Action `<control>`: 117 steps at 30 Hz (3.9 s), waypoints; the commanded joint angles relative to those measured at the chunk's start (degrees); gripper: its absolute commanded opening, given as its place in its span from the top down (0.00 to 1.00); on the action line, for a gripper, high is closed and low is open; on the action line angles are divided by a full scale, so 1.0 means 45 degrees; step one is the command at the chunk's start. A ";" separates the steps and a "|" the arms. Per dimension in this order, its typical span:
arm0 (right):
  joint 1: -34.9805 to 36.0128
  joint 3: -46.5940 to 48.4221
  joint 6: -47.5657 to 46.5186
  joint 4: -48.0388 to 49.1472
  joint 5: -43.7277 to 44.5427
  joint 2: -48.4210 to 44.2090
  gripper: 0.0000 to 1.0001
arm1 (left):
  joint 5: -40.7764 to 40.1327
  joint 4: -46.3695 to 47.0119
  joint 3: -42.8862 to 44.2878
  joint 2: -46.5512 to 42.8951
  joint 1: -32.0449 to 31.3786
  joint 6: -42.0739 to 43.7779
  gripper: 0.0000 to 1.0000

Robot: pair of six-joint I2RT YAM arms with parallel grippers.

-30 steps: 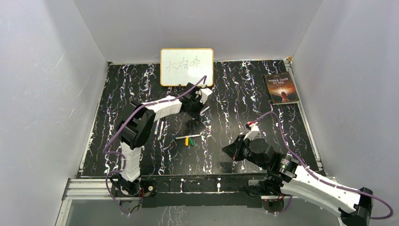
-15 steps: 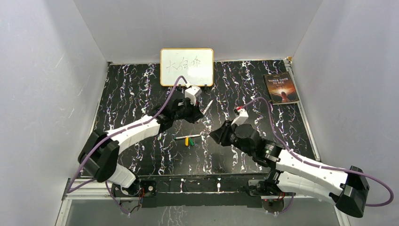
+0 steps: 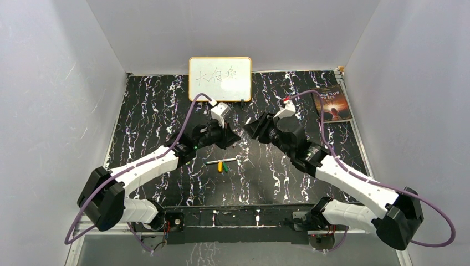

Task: Insert the pens into the pen caps

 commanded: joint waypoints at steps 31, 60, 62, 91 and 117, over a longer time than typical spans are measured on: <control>-0.0826 0.1046 -0.0562 0.0643 -0.1568 0.1358 1.00 | 0.1493 -0.0107 0.0472 -0.0786 -0.0190 0.0401 1.00; -0.0821 -0.0165 -0.0404 0.0295 -0.1481 -0.0387 0.57 | -0.1303 -0.1973 0.0678 -0.0934 0.0003 0.0866 1.00; -0.0828 -0.0710 -0.0567 -0.0100 -0.1240 -0.1047 0.57 | -0.1891 -0.2913 0.0760 -0.0892 0.0408 0.1036 1.00; 0.3561 0.1716 -0.4405 -0.1308 0.0232 0.5989 0.61 | -0.0798 -0.5046 -0.1620 -0.5038 0.3670 0.0716 1.00; 0.3578 0.3495 -0.5227 -0.1501 0.0834 0.9385 0.61 | -0.0648 -0.5246 -0.1709 -0.5425 0.3723 0.0927 1.00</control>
